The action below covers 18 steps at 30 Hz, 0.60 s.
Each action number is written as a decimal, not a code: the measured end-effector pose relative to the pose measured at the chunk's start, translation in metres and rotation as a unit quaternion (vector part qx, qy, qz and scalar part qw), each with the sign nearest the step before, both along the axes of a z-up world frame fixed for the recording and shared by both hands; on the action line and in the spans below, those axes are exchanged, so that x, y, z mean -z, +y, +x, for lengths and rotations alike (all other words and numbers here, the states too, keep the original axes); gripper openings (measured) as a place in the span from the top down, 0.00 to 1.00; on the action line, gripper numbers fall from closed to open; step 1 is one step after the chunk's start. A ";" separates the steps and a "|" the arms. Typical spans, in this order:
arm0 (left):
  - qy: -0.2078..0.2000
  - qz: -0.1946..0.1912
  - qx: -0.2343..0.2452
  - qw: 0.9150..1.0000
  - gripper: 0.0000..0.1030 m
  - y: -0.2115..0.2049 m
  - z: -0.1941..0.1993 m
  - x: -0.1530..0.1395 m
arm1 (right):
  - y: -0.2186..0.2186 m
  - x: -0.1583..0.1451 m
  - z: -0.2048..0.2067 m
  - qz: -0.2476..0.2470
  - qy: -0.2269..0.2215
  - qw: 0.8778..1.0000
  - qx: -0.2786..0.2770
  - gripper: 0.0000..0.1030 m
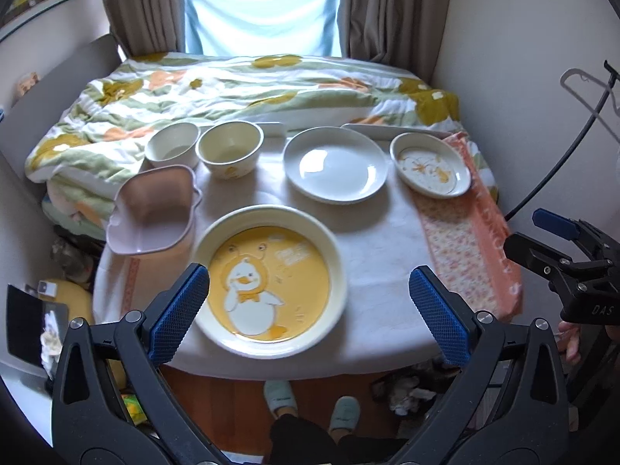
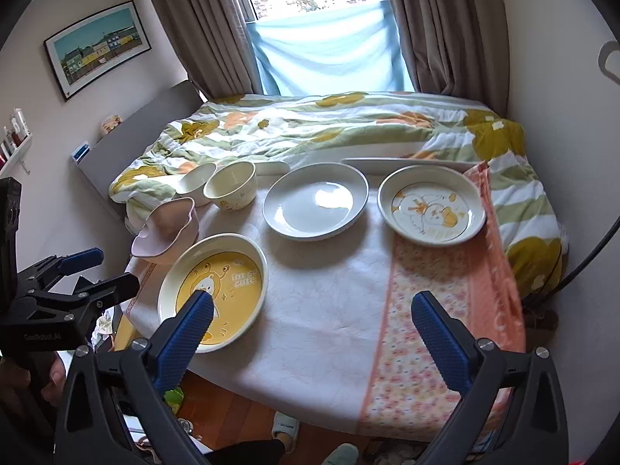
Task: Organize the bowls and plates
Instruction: 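Move the right gripper to the plain white plate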
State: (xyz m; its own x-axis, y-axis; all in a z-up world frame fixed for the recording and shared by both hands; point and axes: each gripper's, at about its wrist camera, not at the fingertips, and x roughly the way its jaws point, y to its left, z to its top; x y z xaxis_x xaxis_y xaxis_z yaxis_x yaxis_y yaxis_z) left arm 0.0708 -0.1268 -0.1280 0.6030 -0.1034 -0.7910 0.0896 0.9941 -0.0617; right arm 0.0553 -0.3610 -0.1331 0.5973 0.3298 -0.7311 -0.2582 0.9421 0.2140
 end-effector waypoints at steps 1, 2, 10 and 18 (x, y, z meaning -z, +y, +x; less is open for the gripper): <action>-0.002 -0.003 -0.001 1.000 0.00 -0.005 0.001 -0.005 | -0.004 -0.004 0.003 -0.004 0.000 1.000 -0.005 0.01; -0.005 -0.004 -0.002 1.000 0.00 -0.008 0.002 -0.009 | -0.007 -0.007 0.008 -0.008 0.006 1.000 -0.012 0.01; -0.019 -0.037 -0.022 0.999 0.00 -0.009 0.041 -0.018 | -0.026 -0.025 0.073 0.003 0.019 1.000 -0.025 0.01; 0.035 -0.097 -0.069 0.992 0.00 0.017 0.133 0.034 | -0.008 -0.003 0.173 -0.036 0.047 0.996 -0.073 0.01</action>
State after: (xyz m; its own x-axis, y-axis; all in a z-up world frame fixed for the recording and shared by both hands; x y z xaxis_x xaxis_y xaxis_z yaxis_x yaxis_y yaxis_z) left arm 0.2042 -0.1101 -0.1624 0.5669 -0.1782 -0.8043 -0.0581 0.9652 -0.2549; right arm 0.2284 -0.3687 -0.1302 0.4750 0.3533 -0.8060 -0.3760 0.9095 0.1771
